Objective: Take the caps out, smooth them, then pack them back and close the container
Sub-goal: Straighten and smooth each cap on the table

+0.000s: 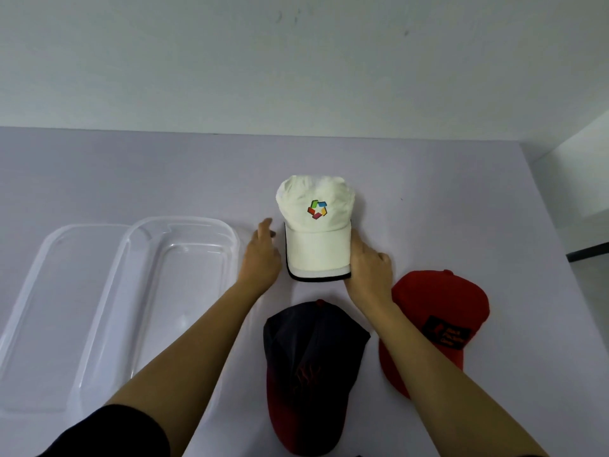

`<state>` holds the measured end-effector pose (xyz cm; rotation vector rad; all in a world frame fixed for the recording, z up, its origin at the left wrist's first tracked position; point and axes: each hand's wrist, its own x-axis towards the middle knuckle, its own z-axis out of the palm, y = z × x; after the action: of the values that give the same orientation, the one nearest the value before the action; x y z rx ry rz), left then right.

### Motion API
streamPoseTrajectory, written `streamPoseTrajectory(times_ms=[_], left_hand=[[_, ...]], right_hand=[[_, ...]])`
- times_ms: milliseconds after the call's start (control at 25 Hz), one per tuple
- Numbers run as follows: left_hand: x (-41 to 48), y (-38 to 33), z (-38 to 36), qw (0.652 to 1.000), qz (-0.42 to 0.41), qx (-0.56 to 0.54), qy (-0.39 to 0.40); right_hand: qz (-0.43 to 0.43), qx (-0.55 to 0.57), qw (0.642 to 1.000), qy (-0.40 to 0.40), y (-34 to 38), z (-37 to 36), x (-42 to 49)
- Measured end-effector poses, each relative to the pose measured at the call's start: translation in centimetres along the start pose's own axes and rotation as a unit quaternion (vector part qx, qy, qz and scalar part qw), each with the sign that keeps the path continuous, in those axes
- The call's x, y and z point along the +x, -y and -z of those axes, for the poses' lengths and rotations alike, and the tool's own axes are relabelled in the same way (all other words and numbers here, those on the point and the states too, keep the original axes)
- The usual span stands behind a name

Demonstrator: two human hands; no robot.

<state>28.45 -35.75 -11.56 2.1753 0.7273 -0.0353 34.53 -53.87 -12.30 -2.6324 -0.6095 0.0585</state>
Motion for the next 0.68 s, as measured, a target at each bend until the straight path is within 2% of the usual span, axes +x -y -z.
streamPoseTrajectory(times_ms=[80,120,200,360,480,560,600,680], left_hand=[[1.1,-1.1,1.4,0.991,0.017,-0.124,-0.052],[1.6,-2.0,2.2,0.981,0.016,-0.187,-0.052],[2.5,-3.4,3.5,0.964,0.012,-0.267,-0.003],[3.1,-4.5,5.4,0.956,-0.008,-0.26,0.137],[3.2,-5.5,6.5,0.957,-0.075,-0.199,0.196],[3.3,-5.9,7.0,0.953,-0.083,-0.201,0.211],[3.3,-5.9,7.3,0.948,-0.075,-0.225,0.211],[3.5,-5.7,7.8,0.94,-0.065,-0.271,0.198]], right_hand=[[0.006,-0.014,1.0,-0.005,0.0,-0.1,-0.6],[0.011,-0.022,1.0,-0.012,0.1,0.0,-0.9],[0.011,-0.032,0.999,-0.029,0.4,0.0,-1.3],[0.004,-0.02,0.998,-0.065,0.5,-0.1,-1.3],[0.02,-0.051,0.995,-0.087,0.0,0.0,-1.3],[0.035,-0.053,0.994,-0.086,-0.1,0.1,-1.1],[0.045,-0.023,0.996,-0.069,0.1,0.2,-0.9],[0.018,0.132,0.991,0.003,0.5,0.8,-0.1]])
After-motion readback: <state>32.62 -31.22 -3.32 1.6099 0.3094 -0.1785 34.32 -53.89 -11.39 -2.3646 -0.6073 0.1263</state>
